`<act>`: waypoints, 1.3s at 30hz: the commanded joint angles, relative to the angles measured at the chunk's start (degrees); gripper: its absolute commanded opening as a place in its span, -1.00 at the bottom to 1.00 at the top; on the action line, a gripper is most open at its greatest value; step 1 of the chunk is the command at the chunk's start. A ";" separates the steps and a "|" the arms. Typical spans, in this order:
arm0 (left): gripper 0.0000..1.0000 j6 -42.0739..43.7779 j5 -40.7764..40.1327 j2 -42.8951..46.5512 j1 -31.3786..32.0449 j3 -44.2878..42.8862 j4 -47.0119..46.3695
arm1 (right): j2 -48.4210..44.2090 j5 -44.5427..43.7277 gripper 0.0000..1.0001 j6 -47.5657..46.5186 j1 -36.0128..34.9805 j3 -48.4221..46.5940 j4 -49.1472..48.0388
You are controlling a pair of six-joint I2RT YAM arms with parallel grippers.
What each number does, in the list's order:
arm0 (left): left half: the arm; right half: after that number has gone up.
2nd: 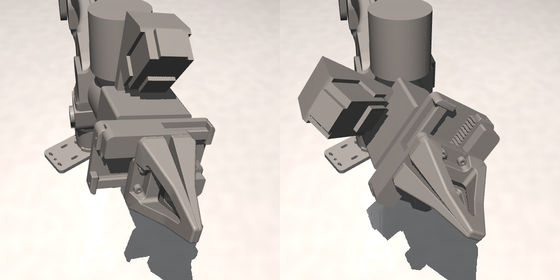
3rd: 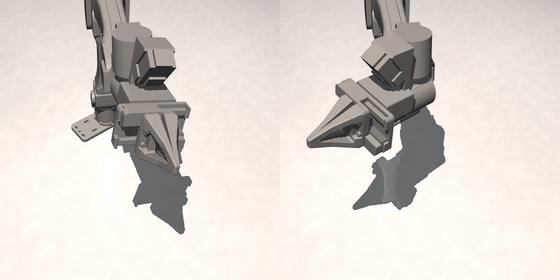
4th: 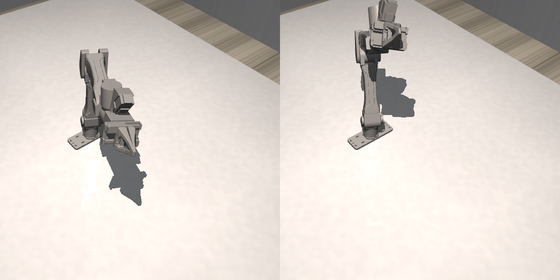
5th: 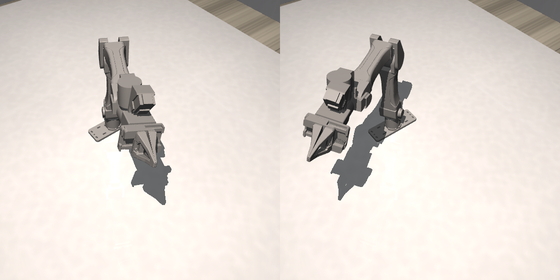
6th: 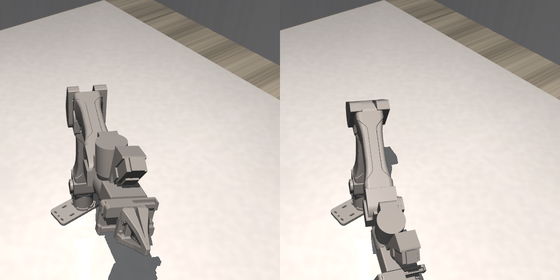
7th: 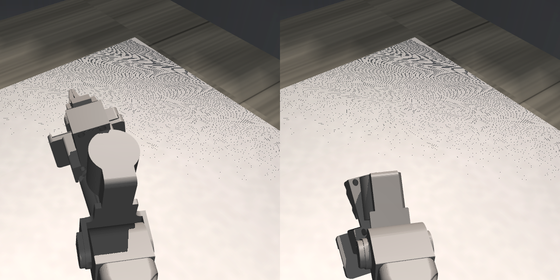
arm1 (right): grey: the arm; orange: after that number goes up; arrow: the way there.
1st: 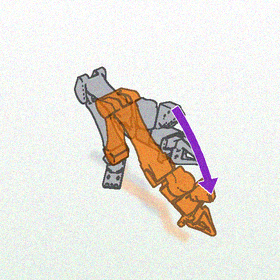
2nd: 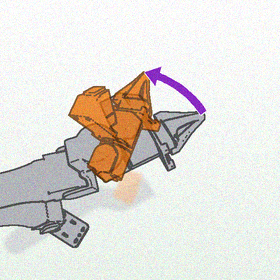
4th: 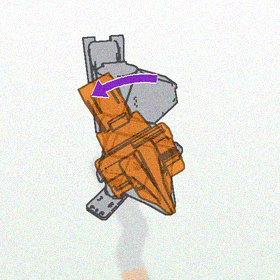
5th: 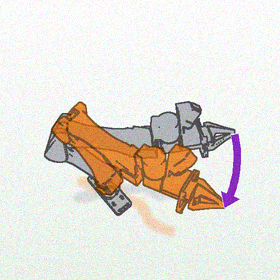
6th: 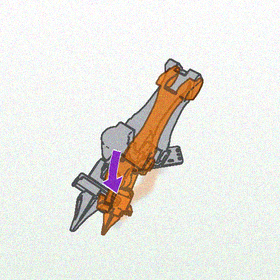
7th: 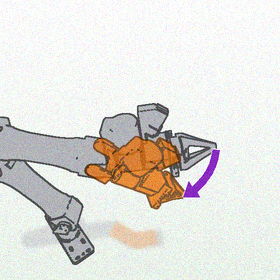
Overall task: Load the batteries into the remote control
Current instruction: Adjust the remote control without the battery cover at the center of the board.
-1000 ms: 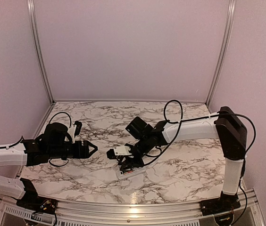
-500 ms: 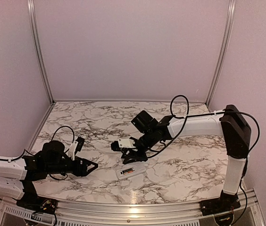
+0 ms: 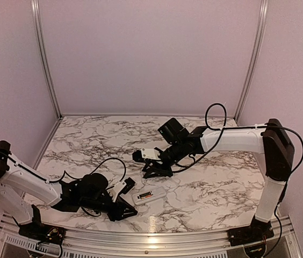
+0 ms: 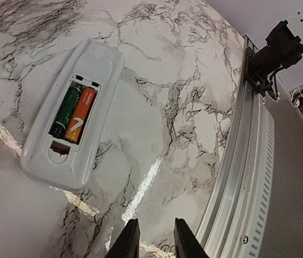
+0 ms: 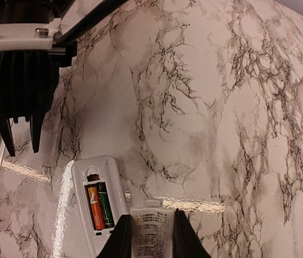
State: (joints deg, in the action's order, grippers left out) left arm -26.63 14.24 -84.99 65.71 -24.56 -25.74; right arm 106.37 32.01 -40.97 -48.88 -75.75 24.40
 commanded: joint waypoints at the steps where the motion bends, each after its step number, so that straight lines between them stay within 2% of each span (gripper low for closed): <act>1: -0.57 0.33 2.81 -4.78 1.30 -1.73 -6.64 | -0.90 -0.61 -0.88 0.80 0.01 0.22 -0.33; 7: -0.65 -0.53 -0.45 -8.97 1.52 -2.76 -8.46 | -0.82 -1.22 -0.88 0.89 0.04 0.16 -0.33; 17: -0.76 -1.58 -13.40 -9.33 -1.20 -3.64 -3.09 | -0.50 -1.53 -0.88 1.16 0.02 0.05 -0.23; 29: -0.76 -1.11 -12.98 -9.11 -5.30 -3.73 -2.84 | 0.82 -1.78 -0.88 2.24 0.02 -0.86 0.02; 34: -0.68 -2.74 -13.80 -2.03 -7.27 0.43 -4.13 | 2.72 -3.57 -0.91 9.78 -0.72 -2.73 -1.45; 37: -0.66 -2.59 -18.44 3.01 -8.30 1.89 -1.55 | 2.45 -7.28 -0.92 16.70 -1.62 -3.27 -2.98; 39: -0.65 -2.61 -20.56 5.81 -9.08 2.41 0.33 | 1.11 -9.16 -0.85 20.79 -2.33 -1.78 -5.95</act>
State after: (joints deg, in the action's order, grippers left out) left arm -29.06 -0.91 -84.40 57.95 -23.49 -28.97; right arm 108.20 27.42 -30.28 -49.63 -76.36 23.09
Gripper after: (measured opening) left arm 0.169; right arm 0.212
